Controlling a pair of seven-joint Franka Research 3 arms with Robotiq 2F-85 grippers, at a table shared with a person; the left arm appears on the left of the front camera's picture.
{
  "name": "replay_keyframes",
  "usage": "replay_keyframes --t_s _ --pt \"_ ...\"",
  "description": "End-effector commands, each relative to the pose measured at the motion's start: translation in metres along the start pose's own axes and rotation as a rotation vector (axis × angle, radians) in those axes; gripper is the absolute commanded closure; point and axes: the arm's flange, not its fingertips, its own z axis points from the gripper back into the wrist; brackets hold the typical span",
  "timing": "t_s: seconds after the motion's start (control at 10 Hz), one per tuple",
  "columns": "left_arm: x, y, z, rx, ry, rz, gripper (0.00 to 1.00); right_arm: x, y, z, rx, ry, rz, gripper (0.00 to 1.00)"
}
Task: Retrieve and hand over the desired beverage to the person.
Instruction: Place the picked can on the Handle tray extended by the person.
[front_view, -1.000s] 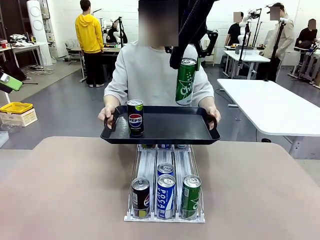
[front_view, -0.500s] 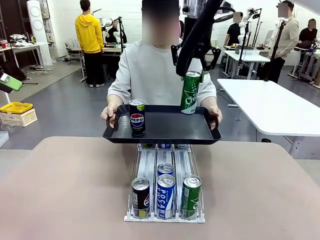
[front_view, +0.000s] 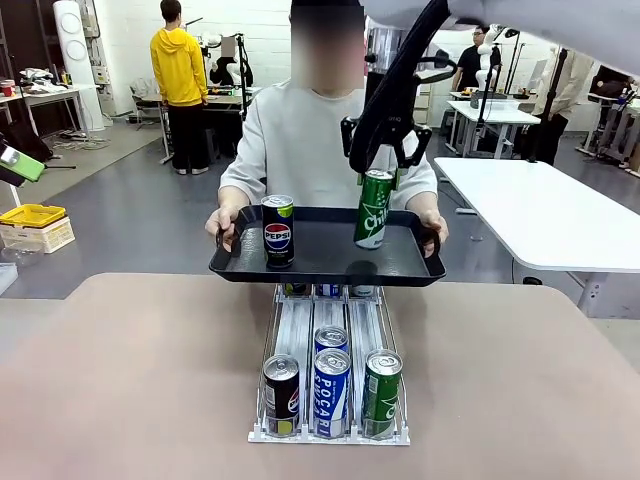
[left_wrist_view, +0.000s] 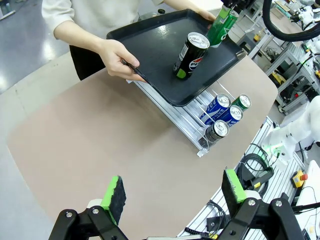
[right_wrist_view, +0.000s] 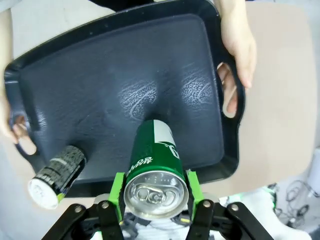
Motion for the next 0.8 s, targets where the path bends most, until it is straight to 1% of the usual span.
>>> replay_keyframes --t_s 0.0,0.2,0.4,0.5,0.7 --pt "0.001 -0.001 0.001 -0.008 0.008 0.002 0.00 0.013 0.007 -0.003 -0.015 0.031 0.006 0.42" --pt "0.001 -0.001 0.001 -0.008 0.008 0.002 0.00 0.020 0.008 -0.016 -0.019 0.058 0.013 0.42" --pt "0.001 -0.001 0.001 -0.008 0.008 0.002 0.00 0.019 0.007 -0.016 -0.033 0.065 0.028 0.42" --pt "0.001 -0.001 0.001 -0.008 0.008 0.002 0.00 0.019 0.006 -0.015 -0.034 0.068 0.040 0.00" --pt "0.001 -0.001 0.001 -0.008 0.008 0.002 0.00 0.019 0.006 -0.015 -0.032 0.075 0.048 0.00"
